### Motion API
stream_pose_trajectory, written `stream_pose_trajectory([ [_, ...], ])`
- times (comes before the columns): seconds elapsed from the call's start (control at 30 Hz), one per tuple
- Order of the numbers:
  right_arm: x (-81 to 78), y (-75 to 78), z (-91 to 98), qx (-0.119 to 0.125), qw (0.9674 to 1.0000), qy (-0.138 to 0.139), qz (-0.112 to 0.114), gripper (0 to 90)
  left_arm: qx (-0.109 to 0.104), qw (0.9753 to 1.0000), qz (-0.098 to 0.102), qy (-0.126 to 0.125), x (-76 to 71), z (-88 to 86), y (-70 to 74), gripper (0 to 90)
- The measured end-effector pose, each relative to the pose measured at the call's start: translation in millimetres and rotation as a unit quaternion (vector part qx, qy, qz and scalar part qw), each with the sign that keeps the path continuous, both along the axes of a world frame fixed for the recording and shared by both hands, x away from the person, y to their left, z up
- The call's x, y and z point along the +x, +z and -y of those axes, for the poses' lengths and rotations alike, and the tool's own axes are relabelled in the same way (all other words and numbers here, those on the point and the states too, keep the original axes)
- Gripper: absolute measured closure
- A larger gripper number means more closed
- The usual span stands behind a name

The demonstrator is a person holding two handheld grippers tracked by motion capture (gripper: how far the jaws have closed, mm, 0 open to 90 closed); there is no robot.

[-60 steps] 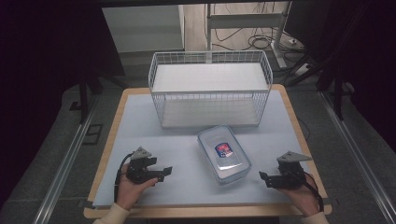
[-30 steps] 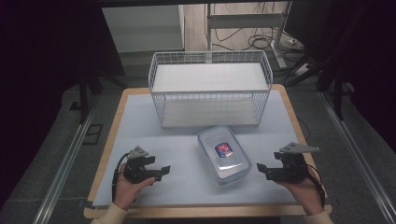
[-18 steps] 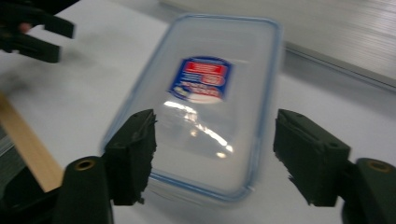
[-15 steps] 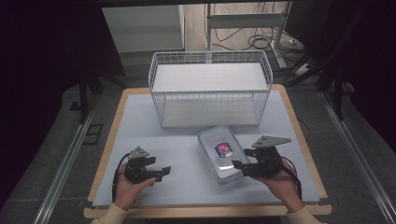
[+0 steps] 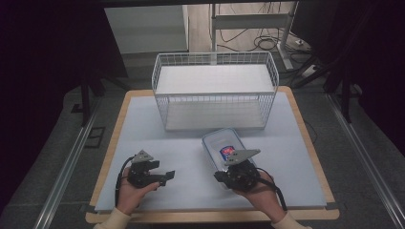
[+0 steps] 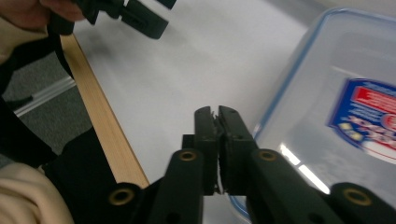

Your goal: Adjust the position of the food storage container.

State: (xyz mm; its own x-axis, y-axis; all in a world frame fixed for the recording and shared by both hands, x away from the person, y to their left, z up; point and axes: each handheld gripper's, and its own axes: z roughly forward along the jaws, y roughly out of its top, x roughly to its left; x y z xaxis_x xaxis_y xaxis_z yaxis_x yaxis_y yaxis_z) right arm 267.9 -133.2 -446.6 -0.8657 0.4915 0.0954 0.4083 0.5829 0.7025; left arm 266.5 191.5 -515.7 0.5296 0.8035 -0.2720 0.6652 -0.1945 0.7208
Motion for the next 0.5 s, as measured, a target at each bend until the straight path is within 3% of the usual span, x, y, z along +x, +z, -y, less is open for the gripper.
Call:
stream_pose_trajectory([
  [0.13,-2.3,-8.3,-9.5,-0.023,0.9997,0.009,0.0,89.7,-0.001,1.0,-0.001,0.0,0.4,0.1,-0.7,19.7],
  [0.23,-5.0,-18.5,-20.0,-0.053,0.9986,0.007,0.007,89.8,-0.001,1.0,-0.001,0.0,0.4,-0.8,-0.7,19.7],
  [0.33,-6.2,-21.3,-22.9,-0.061,0.998,0.007,0.01,89.8,-0.001,1.0,-0.001,0.001,0.3,-0.9,-0.5,19.7],
  [0.47,-11.9,-29.8,-29.5,-0.1,0.9945,0.001,0.03,89.9,-0.001,1.0,-0.001,0.001,0.3,-0.1,-1.0,19.7],
  [0.5,-11.9,-29.8,-29.5,-0.1,0.9945,0.001,0.03,89.9,-0.001,1.0,-0.001,0.001,0.3,-0.1,-1.0,19.7],
])
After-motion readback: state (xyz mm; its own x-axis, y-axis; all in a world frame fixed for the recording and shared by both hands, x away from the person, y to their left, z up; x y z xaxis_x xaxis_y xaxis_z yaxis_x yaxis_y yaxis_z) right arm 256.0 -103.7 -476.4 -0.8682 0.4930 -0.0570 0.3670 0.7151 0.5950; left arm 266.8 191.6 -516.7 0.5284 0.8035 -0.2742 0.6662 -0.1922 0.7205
